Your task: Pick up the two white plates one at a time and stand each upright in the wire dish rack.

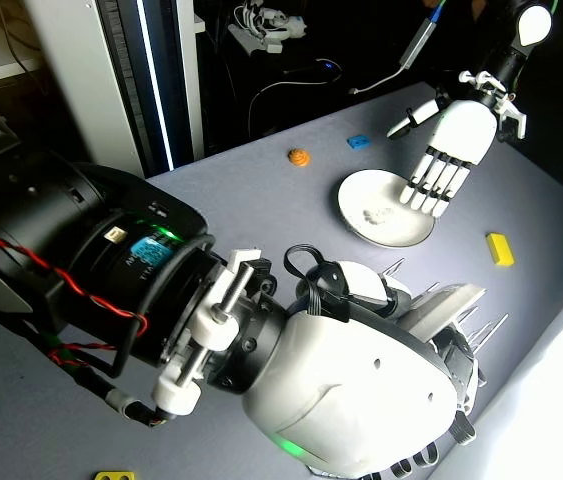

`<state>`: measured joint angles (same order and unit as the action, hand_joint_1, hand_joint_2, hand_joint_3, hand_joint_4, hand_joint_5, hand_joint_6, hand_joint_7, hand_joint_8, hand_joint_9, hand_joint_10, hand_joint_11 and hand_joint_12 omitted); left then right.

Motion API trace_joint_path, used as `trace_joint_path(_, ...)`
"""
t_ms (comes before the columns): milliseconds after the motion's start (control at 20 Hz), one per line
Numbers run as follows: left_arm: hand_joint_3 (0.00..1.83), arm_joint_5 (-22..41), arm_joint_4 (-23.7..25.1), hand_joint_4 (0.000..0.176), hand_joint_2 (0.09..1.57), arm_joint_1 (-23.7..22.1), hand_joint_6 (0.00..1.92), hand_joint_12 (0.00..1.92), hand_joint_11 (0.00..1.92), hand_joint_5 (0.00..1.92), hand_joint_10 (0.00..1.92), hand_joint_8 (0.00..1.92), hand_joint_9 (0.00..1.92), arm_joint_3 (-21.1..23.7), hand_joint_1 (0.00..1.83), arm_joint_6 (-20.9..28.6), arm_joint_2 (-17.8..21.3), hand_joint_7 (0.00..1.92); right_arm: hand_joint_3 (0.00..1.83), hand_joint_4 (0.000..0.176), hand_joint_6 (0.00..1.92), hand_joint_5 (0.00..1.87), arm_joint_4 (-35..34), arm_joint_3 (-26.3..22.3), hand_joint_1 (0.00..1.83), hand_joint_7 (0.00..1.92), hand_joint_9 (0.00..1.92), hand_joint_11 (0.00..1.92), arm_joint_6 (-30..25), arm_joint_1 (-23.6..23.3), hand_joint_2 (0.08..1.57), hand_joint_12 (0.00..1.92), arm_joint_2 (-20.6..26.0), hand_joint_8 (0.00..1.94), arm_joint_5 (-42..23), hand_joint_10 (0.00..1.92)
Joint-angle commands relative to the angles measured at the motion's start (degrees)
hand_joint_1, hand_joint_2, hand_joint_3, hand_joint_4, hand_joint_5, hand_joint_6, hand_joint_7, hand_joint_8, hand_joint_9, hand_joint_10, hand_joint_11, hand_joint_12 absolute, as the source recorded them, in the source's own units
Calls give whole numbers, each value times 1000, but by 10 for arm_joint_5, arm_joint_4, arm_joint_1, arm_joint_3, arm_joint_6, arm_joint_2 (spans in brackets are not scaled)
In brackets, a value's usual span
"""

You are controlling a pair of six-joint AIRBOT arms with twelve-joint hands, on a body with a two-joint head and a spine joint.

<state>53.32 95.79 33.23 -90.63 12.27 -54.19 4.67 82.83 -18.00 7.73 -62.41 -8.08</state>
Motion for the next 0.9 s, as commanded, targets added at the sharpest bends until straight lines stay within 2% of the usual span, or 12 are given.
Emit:
trace_joint_path(0, 2, 5, -24, 0, 1034, 0, 2, 0, 0, 7, 0, 0, 0, -4, 0, 1, -1, 0, 0, 0, 815, 1072, -17, 4, 1390, 1146, 1062, 884, -15, -6, 1046, 867, 3, 643, -83, 928)
trace_joint_path(100, 4, 5, -24, 0, 1037, 0, 3, 0, 0, 10, 0, 0, 0, -4, 0, 1, -1, 0, 0, 0, 845, 1050, -17, 6, 1392, 1182, 1071, 896, -15, -1, 1044, 837, 1, 577, -86, 919)
trace_joint_path(200, 0, 5, -24, 0, 1024, 0, 4, 0, 0, 15, 0, 0, 0, -4, 0, 1, -1, 0, 1, 0, 921, 994, -17, 11, 1386, 1127, 1031, 849, -15, 4, 1064, 876, -3, 686, -87, 987)
trace_joint_path(250, 0, 5, -24, 0, 1013, 0, 3, 0, 0, 17, 0, 0, 0, -4, 0, 1, -2, 0, 0, 0, 837, 1034, -17, 14, 1391, 1156, 1073, 870, -16, 7, 1049, 884, -5, 649, -88, 926)
trace_joint_path(400, 0, 5, -24, 0, 1018, 0, 12, 0, 0, 44, 0, 0, 0, -4, 0, 1, -2, 0, 3, 0, 952, 956, -17, 23, 1384, 1064, 1035, 847, -19, 14, 1076, 882, -10, 813, -90, 997)
trace_joint_path(450, 0, 5, -24, 0, 1012, 0, 13, 0, 0, 48, 0, 0, 0, -4, 0, 1, -2, 0, 0, 0, 940, 976, -17, 24, 1386, 1092, 1043, 849, -19, 16, 1070, 900, -12, 762, -91, 974)
trace_joint_path(500, 0, 5, -24, 0, 1011, 0, 7, 0, 0, 38, 0, 0, 0, -4, 0, 1, -2, 0, 0, 0, 851, 1050, -17, 25, 1275, 1150, 1088, 833, -19, 19, 1061, 915, -14, 715, -92, 565)
trace_joint_path(550, 0, 5, -24, 0, 1000, 0, 5, 0, 0, 34, 0, 0, 0, -4, 0, 1, -2, 0, 3, 11, 821, 1065, -17, 26, 1251, 1155, 1178, 827, -19, 21, 1058, 958, -14, 726, -94, 354)
trace_joint_path(600, 0, 5, -24, 0, 999, 0, 5, 0, 0, 35, 0, 0, 0, -4, 0, 1, -2, 0, 0, 22, 821, 1068, -17, 27, 1244, 1139, 1228, 821, -19, 25, 1064, 985, -16, 752, -95, 248)
trace_joint_path(750, 1, 5, -24, 0, 1024, 0, 8, 0, 0, 33, 0, 0, 0, -4, 0, 1, -2, 0, 1, 27, 976, 993, -17, 32, 1226, 1075, 1237, 799, -18, 33, 1094, 1006, -21, 825, -98, 124)
trace_joint_path(800, 0, 5, -24, 0, 1019, 0, 6, 0, 0, 31, 0, 0, 0, -4, 0, 1, -2, 0, 0, 24, 970, 985, -17, 34, 1226, 1074, 1260, 827, -18, 36, 1096, 969, -23, 848, -98, 104)
trace_joint_path(850, 2, 5, -24, 0, 1025, 0, 12, 2, 5, 47, 0, 1, 0, -4, 0, 1, -2, 3, 0, 18, 920, 1015, -17, 37, 1236, 1122, 1281, 855, -18, 38, 1080, 953, -25, 774, -98, 91)
